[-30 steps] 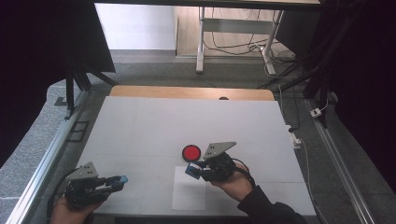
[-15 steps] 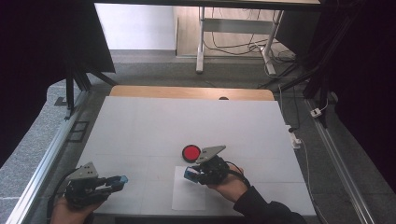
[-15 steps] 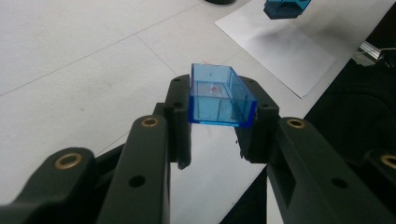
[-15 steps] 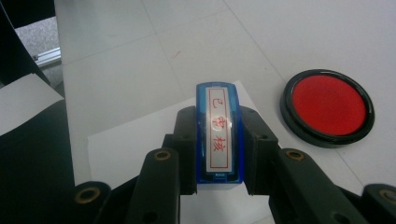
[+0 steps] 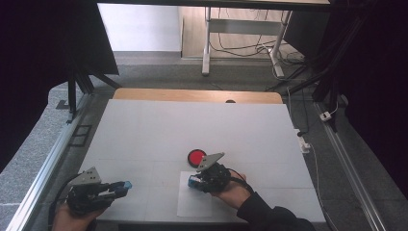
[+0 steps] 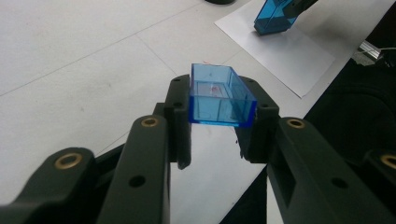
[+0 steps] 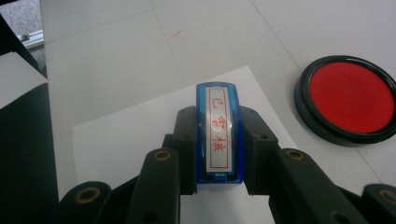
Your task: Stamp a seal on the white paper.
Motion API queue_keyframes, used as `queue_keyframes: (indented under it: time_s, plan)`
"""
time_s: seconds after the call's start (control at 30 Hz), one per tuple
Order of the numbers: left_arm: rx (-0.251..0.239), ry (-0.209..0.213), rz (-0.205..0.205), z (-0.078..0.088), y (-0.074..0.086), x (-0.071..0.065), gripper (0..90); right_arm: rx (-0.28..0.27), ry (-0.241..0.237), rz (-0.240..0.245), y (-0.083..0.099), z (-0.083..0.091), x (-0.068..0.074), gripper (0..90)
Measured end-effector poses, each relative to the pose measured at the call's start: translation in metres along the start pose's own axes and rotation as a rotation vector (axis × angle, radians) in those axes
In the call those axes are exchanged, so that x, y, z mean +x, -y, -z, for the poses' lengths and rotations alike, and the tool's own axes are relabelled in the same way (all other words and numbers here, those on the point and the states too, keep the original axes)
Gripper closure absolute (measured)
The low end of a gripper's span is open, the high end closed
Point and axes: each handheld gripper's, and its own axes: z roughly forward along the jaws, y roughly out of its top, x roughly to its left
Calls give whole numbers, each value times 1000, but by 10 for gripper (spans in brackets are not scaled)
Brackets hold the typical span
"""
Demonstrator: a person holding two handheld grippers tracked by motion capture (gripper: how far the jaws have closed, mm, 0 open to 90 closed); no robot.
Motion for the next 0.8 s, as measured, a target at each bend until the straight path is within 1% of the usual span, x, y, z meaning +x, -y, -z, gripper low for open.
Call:
queue_keyframes:
  time_s: [0.07, 0.3, 0.43, 0.63, 0.7, 0.8]
  plan:
    - [0, 0, 0, 0, 0, 0, 679, 12, 2, 8, 1, -3, 0, 709]
    - [2, 0, -1, 0, 0, 0, 679, 8, 3, -2, 2, -4, 1, 710]
    - [2, -1, -1, 0, 0, 0, 679, 12, 16, 6, 2, -4, 3, 710]
    - [5, -3, -2, -1, 0, -1, 679, 5, 29, 2, 4, -4, 5, 712]
    - [5, -3, -2, -1, 0, -1, 679, 2, 38, 16, 4, -4, 6, 712]
    - [6, -4, -2, -1, -1, -1, 679, 1, 50, 21, 4, -4, 9, 712]
